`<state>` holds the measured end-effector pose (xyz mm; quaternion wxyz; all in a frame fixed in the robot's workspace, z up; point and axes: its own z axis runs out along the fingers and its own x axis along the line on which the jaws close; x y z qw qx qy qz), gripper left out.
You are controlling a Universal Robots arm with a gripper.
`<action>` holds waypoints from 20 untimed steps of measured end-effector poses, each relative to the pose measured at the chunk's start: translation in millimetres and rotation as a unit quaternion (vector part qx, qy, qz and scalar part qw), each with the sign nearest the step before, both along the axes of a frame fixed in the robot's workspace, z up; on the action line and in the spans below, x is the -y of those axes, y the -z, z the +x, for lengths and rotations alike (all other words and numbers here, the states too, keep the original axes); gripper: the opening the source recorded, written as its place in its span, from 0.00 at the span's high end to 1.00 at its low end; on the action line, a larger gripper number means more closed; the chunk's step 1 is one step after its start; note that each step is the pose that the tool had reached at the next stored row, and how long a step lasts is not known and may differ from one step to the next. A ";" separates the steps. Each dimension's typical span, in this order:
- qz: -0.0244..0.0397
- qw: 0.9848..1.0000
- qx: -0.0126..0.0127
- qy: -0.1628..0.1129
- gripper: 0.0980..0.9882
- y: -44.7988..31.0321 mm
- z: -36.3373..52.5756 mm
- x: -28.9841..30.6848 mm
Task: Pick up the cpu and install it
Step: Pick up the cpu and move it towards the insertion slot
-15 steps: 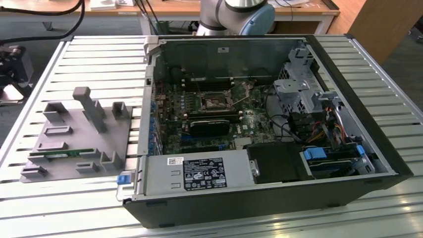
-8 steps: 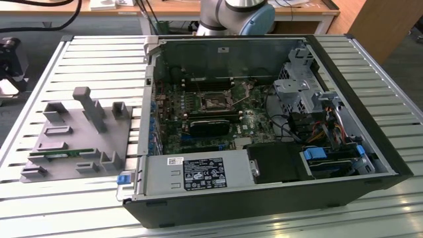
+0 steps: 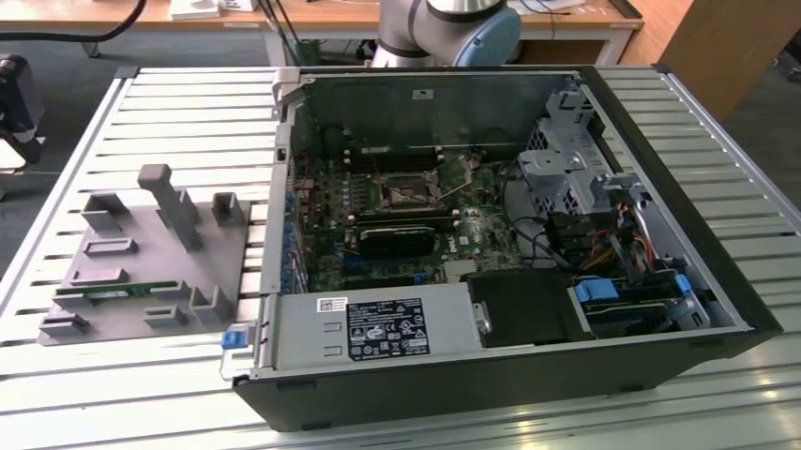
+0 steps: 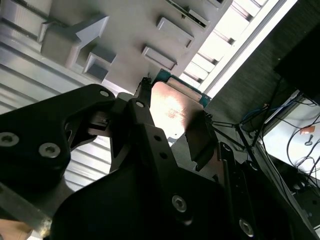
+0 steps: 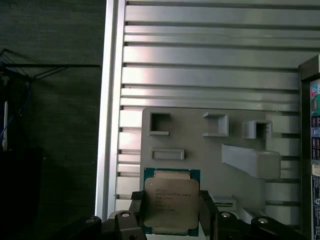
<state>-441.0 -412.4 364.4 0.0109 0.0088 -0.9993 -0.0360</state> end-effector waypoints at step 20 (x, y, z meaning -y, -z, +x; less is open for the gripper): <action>0.000 1.000 0.001 0.000 0.52 -40.3 0.0 -0.3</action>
